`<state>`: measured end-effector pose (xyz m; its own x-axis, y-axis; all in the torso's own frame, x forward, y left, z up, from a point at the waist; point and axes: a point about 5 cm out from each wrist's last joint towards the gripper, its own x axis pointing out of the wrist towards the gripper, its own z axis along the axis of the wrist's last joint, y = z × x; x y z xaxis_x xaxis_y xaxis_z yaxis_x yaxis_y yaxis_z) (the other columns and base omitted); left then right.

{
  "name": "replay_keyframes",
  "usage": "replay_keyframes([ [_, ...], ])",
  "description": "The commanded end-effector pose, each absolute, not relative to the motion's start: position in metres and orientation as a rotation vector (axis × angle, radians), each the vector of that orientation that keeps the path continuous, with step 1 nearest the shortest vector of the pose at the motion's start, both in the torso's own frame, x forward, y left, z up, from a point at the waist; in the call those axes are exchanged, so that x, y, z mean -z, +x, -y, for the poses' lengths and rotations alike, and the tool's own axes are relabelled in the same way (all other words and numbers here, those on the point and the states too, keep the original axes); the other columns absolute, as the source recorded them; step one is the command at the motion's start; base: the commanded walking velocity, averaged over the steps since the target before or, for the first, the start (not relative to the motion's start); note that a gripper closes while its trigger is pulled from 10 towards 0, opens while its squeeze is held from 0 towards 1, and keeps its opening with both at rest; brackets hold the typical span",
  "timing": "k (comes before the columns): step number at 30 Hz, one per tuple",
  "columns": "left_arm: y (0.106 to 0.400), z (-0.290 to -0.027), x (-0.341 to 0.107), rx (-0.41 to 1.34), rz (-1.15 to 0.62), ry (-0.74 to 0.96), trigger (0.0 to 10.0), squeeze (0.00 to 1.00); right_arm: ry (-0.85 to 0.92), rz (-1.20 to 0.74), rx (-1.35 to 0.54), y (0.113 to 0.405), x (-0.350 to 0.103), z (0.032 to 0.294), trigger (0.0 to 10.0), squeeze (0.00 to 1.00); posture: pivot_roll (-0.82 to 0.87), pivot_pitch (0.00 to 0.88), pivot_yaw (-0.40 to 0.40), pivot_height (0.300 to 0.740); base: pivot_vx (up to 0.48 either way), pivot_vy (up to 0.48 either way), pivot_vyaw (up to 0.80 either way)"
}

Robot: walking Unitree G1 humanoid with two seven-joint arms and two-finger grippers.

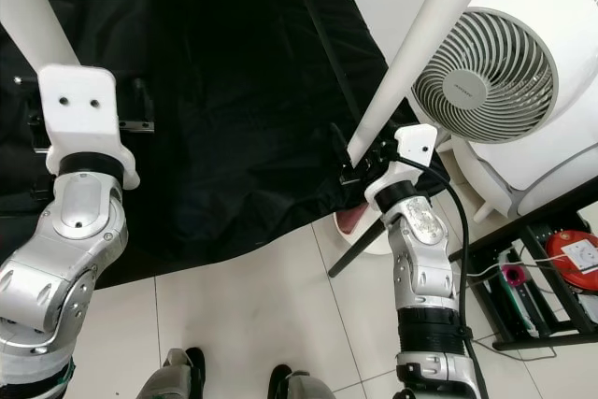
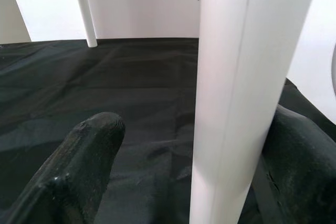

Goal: Building children table

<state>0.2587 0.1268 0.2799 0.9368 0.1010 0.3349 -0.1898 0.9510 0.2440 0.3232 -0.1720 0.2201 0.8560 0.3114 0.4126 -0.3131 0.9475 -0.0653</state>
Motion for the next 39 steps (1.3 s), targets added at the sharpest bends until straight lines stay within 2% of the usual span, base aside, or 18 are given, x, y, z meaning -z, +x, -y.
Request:
replay_keyframes([
  [1,0.251,-0.113,-0.275,0.048,0.320,0.340,10.0,0.00,0.020,0.420,-0.326,0.319,-0.217,0.173,10.0,0.00,0.05,0.228,-0.078,0.740,0.000,0.000,0.00],
  [9,0.241,-0.124,-0.277,-0.039,0.362,0.386,10.0,0.00,0.036,0.423,-0.344,0.317,-0.218,0.170,10.0,0.00,0.05,0.225,-0.088,0.740,0.000,0.000,0.00],
  [13,0.223,-0.119,-0.278,0.051,0.450,0.421,10.0,0.00,0.035,0.422,-0.337,0.314,-0.219,0.171,10.0,0.00,0.06,0.224,-0.101,0.740,0.000,0.000,0.00],
  [20,0.202,-0.124,-0.257,0.127,0.467,0.540,10.0,0.00,0.025,0.419,-0.277,0.303,-0.217,0.180,10.0,0.00,0.07,0.226,-0.095,0.740,0.000,0.000,0.00],
  [27,0.198,-0.117,-0.231,0.203,0.397,0.540,10.0,0.00,0.000,0.419,-0.209,0.297,-0.213,0.191,10.0,0.00,0.06,0.226,-0.081,0.740,0.000,0.000,0.00],
  [39,0.196,-0.119,-0.224,0.227,0.396,0.530,10.0,0.00,0.013,0.426,-0.202,0.296,-0.217,0.191,10.0,0.00,0.06,0.225,-0.073,0.740,0.000,0.000,0.00],
])
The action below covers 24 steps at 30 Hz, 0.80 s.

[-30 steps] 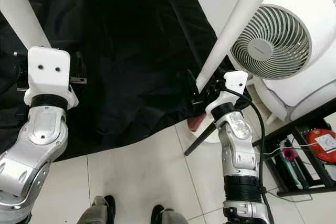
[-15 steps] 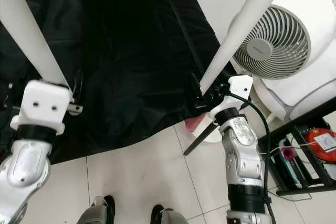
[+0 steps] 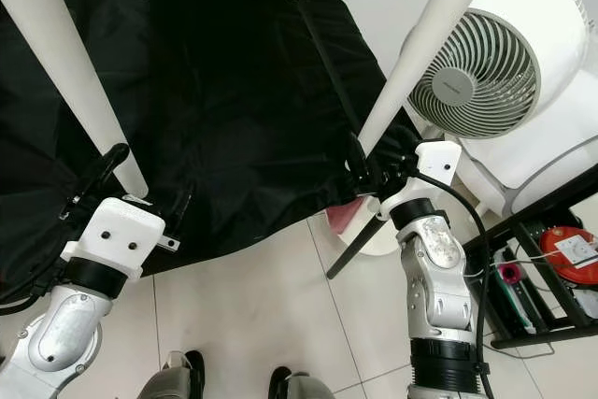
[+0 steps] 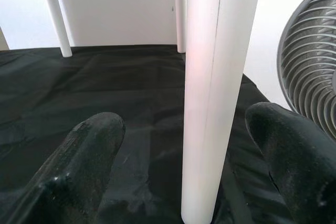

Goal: Building children table

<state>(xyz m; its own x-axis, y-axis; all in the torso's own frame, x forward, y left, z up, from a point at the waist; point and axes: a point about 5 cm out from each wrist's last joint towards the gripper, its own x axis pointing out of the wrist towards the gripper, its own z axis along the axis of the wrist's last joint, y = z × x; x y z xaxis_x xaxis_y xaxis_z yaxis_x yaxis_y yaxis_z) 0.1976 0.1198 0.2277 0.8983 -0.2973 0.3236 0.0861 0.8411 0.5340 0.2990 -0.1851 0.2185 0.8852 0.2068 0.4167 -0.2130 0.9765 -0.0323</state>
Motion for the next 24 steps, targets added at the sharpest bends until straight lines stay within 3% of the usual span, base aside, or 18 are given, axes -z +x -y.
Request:
replay_keyframes([
  [1,0.196,-0.118,-0.223,0.231,0.399,0.529,10.0,0.00,0.023,0.419,-0.202,0.296,-0.216,0.191,10.0,0.00,0.06,0.225,-0.074,0.740,0.000,0.000,0.00],
  [2,0.196,-0.118,-0.223,0.236,0.402,0.532,10.0,0.00,0.032,0.412,-0.205,0.296,-0.215,0.191,5.1,0.00,0.06,0.225,-0.074,0.740,0.000,0.000,0.00],
  [3,0.196,-0.118,-0.223,0.236,0.402,0.532,10.0,0.00,0.032,0.412,-0.205,0.296,-0.215,0.191,5.1,0.00,0.06,0.225,-0.074,0.740,0.000,0.000,0.00],
  [4,0.196,-0.118,-0.222,0.239,0.405,0.532,10.0,0.00,0.038,0.408,-0.207,0.296,-0.215,0.191,0.0,0.00,0.06,0.227,-0.076,0.740,0.000,0.000,0.00],
  [13,0.194,-0.119,-0.215,0.290,0.378,0.507,10.0,0.00,0.031,0.391,-0.170,0.302,-0.214,0.201,0.0,0.00,0.07,0.229,-0.083,0.740,0.000,0.000,0.00],
  [14,0.192,-0.118,-0.212,0.322,0.354,0.484,10.0,0.00,0.023,0.392,-0.173,0.306,-0.217,0.202,9.6,0.00,0.07,0.229,-0.083,0.740,0.000,0.000,0.00],
  [16,0.191,-0.116,-0.210,0.344,0.342,0.470,10.0,0.00,0.025,0.391,-0.176,0.309,-0.218,0.202,10.0,0.00,0.07,0.229,-0.091,0.740,0.000,0.000,0.00],
  [24,0.183,-0.109,-0.201,0.453,0.274,0.414,10.0,0.00,-0.001,0.426,-0.239,0.334,-0.234,0.196,10.0,0.00,0.09,0.231,-0.100,0.740,0.000,0.000,0.00],
])
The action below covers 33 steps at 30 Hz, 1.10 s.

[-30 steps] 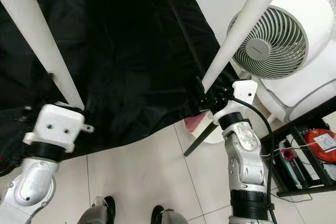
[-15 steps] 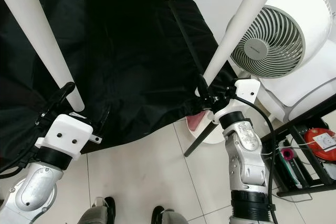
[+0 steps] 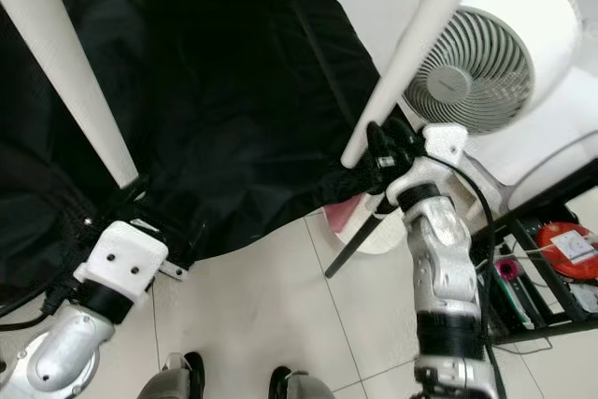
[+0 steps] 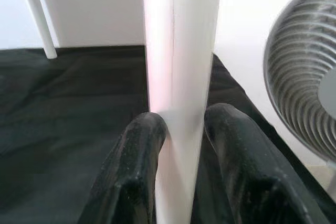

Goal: Building children table

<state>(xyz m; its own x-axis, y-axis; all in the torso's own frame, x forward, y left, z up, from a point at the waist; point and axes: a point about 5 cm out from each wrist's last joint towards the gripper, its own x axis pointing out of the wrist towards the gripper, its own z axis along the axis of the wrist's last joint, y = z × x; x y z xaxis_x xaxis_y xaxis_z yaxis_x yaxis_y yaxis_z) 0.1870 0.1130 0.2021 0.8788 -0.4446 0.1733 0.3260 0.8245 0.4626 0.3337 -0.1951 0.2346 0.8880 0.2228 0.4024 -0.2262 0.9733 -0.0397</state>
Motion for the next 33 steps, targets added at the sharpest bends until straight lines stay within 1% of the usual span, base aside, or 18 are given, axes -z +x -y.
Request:
replay_keyframes([
  [1,0.183,-0.109,-0.201,0.453,0.274,0.414,10.0,0.00,-0.001,0.426,-0.239,0.334,-0.234,0.196,10.0,0.00,0.09,0.231,-0.100,0.740,0.000,0.000,0.00],
  [7,0.182,-0.109,-0.192,0.484,0.235,0.406,10.0,0.00,0.003,0.450,-0.278,0.347,-0.241,0.184,10.0,0.00,0.09,0.228,-0.100,0.740,0.000,0.000,0.00],
  [12,0.183,-0.111,-0.187,0.487,0.216,0.402,10.0,0.00,0.032,0.481,-0.296,0.336,-0.246,0.178,10.0,0.00,0.09,0.224,-0.096,0.740,0.000,0.000,0.00],
  [14,0.186,-0.112,-0.185,0.488,0.206,0.399,10.0,0.00,0.033,0.491,-0.299,0.322,-0.244,0.178,10.0,0.00,0.08,0.218,-0.089,0.740,0.000,0.000,0.00],
  [16,0.187,-0.113,-0.184,0.488,0.203,0.397,10.0,0.00,0.031,0.492,-0.299,0.316,-0.243,0.178,10.0,0.00,0.08,0.216,-0.086,0.740,0.000,0.000,0.00],
  [19,0.191,-0.116,-0.178,0.500,0.181,0.383,10.0,0.00,0.012,0.456,-0.309,0.292,-0.227,0.177,10.0,0.00,0.07,0.200,-0.070,0.740,0.000,0.000,0.00],
  [20,0.191,-0.116,-0.178,0.500,0.181,0.383,10.0,0.00,0.012,0.456,-0.309,0.292,-0.227,0.177,10.0,0.00,0.07,0.200,-0.070,0.740,0.000,0.000,0.00],
  [23,0.193,-0.118,-0.173,0.513,0.163,0.380,10.0,0.00,-0.017,0.418,-0.316,0.281,-0.210,0.176,10.0,0.00,0.06,0.194,-0.065,0.740,0.000,0.000,0.00],
  [24,0.193,-0.118,-0.168,0.528,0.147,0.380,10.0,0.00,-0.040,0.384,-0.320,0.276,-0.197,0.177,10.0,0.00,0.07,0.187,-0.060,0.740,0.000,0.000,0.00],
  [25,0.193,-0.118,-0.168,0.528,0.147,0.380,10.0,0.00,-0.040,0.384,-0.320,0.276,-0.197,0.177,10.0,0.00,0.07,0.187,-0.060,0.740,0.000,0.000,0.00],
  [28,0.192,-0.121,-0.152,0.562,0.104,0.381,10.0,0.00,-0.078,0.289,-0.323,0.265,-0.166,0.181,10.0,0.00,0.06,0.178,-0.053,0.740,0.000,0.000,0.00],
  [29,0.192,-0.122,-0.143,0.569,0.073,0.398,10.0,0.00,-0.116,0.251,-0.340,0.261,-0.154,0.181,10.0,0.00,0.06,0.170,-0.051,0.740,0.000,0.000,0.00],
  [30,0.192,-0.122,-0.143,0.569,0.073,0.398,10.0,0.00,-0.116,0.251,-0.340,0.261,-0.154,0.181,10.0,0.00,0.06,0.170,-0.051,0.740,0.000,0.000,0.00],
  [32,0.192,-0.125,-0.125,0.573,0.015,0.404,10.0,0.00,-0.138,0.158,-0.364,0.253,-0.126,0.182,10.0,0.00,0.07,0.164,-0.049,0.740,0.000,0.000,0.00],
  [33,0.192,-0.125,-0.125,0.573,0.015,0.404,10.0,0.00,-0.138,0.158,-0.364,0.253,-0.126,0.182,10.0,0.00,0.07,0.164,-0.049,0.740,0.000,0.000,0.00],
])
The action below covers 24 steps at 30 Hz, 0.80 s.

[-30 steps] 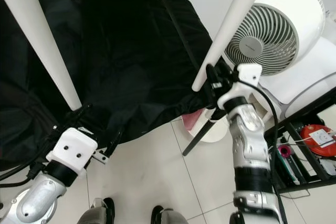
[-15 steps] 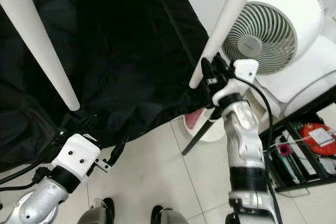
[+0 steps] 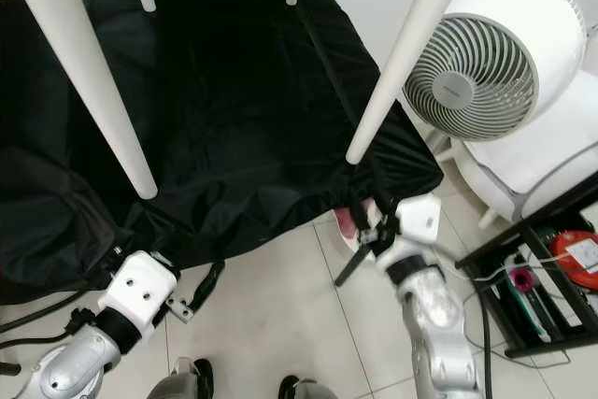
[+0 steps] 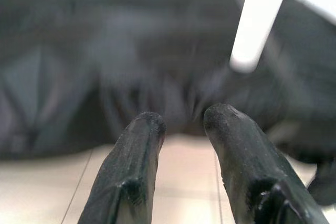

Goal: Building children table

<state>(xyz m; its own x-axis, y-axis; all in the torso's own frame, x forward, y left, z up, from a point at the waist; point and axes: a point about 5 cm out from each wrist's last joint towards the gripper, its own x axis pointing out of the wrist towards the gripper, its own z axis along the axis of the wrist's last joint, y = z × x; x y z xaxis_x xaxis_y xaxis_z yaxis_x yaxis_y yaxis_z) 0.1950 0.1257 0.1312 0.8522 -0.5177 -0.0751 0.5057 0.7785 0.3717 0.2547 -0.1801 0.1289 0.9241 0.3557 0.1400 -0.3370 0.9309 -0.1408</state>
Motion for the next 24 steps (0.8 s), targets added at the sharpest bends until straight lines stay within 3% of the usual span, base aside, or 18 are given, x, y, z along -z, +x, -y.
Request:
replay_keyframes([
  [1,0.192,-0.127,-0.114,0.571,-0.025,0.391,10.0,0.00,-0.154,0.110,-0.364,0.249,-0.111,0.182,10.0,0.00,0.07,0.158,-0.048,0.740,0.000,0.000,0.00],
  [8,0.194,-0.133,-0.084,0.563,-0.120,0.387,10.0,0.00,-0.180,-0.028,-0.335,0.240,-0.069,0.187,10.0,0.00,0.07,0.144,-0.044,0.740,0.000,0.000,0.00],
  [11,0.202,-0.143,-0.040,0.465,-0.274,0.350,10.0,0.00,-0.228,-0.197,-0.254,0.230,-0.021,0.199,10.0,0.00,0.08,0.123,-0.035,0.740,0.000,0.000,0.00],
  [16,0.205,-0.146,-0.024,0.440,-0.318,0.368,10.0,0.00,-0.262,-0.249,-0.239,0.226,-0.006,0.202,10.0,0.00,0.08,0.123,-0.035,0.740,0.000,0.000,0.00],
  [19,0.212,-0.162,0.015,0.280,-0.477,0.238,10.0,0.00,-0.164,-0.467,-0.190,0.207,0.032,0.205,10.0,0.00,0.07,0.109,-0.023,0.740,0.000,0.000,0.00],
  [24,0.213,-0.170,0.036,0.212,-0.563,0.185,10.0,0.00,-0.136,-0.577,-0.134,0.194,0.051,0.208,10.0,0.00,0.06,0.097,-0.007,0.740,0.000,0.000,0.00],
])
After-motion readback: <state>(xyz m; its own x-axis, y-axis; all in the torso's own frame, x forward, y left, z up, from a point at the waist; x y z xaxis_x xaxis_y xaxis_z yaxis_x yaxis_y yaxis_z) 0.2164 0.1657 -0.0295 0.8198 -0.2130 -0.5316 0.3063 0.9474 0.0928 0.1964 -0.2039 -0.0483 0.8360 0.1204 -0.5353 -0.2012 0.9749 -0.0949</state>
